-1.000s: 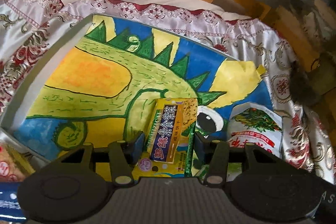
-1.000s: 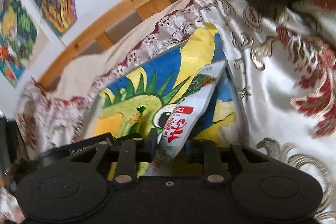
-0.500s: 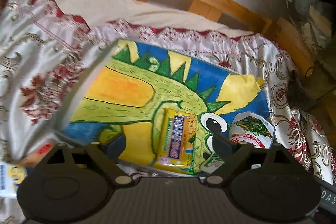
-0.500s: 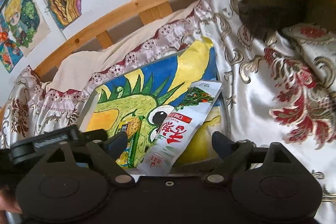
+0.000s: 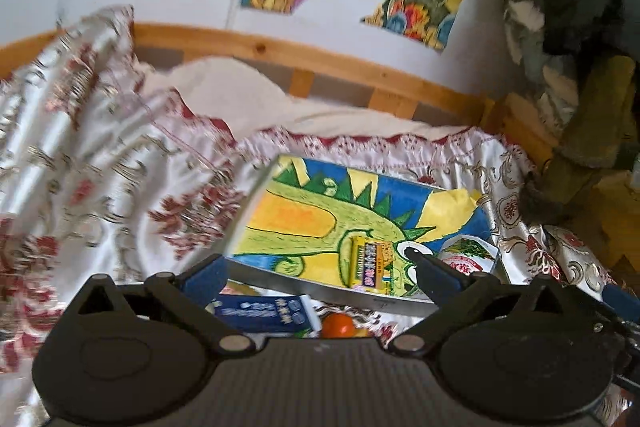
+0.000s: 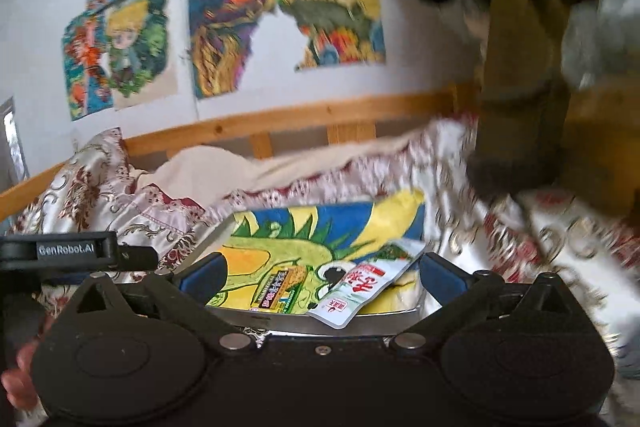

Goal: Organize snacks
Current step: 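Lift both tools away from the tray back over the snacks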

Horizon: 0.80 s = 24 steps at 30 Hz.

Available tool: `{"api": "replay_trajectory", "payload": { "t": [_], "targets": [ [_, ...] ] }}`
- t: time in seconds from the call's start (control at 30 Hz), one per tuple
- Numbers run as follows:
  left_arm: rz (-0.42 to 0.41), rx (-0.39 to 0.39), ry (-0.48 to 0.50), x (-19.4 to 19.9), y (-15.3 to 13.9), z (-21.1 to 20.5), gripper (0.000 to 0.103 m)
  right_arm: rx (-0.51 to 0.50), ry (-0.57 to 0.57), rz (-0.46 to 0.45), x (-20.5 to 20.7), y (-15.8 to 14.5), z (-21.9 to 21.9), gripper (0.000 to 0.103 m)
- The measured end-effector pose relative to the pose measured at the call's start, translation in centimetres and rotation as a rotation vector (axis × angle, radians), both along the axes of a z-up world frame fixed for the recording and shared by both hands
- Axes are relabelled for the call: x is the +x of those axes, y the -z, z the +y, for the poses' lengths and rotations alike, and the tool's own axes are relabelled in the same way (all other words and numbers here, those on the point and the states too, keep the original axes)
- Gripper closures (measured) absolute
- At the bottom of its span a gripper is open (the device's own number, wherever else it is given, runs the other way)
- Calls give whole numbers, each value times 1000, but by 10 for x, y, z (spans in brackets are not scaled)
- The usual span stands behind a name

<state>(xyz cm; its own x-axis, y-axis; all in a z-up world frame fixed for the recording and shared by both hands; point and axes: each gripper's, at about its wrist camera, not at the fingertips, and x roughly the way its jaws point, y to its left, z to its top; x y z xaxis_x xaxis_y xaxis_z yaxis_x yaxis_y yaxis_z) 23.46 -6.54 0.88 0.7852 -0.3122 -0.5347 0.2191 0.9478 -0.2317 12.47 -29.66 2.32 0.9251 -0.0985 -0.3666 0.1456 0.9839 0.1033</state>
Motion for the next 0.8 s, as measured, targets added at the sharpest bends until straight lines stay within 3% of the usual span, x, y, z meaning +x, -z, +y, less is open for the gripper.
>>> {"api": "replay_trajectory", "payload": {
  "t": [0.27, 0.43, 0.67, 0.8],
  "targets": [
    [-79, 58, -3, -66, -16, 34, 1, 0, -3, -81, -64, -14, 39, 1],
    [-87, 67, -24, -101, -19, 52, 1, 13, 7, -110, -95, -16, 57, 1],
    [-82, 124, -50, -137, -16, 70, 1, 33, -19, -52, -126, -5, 77, 1],
    [-13, 151, -23, -150, -7, 75, 1, 38, -15, -11, -140, 1, 84, 1]
  ]
}}
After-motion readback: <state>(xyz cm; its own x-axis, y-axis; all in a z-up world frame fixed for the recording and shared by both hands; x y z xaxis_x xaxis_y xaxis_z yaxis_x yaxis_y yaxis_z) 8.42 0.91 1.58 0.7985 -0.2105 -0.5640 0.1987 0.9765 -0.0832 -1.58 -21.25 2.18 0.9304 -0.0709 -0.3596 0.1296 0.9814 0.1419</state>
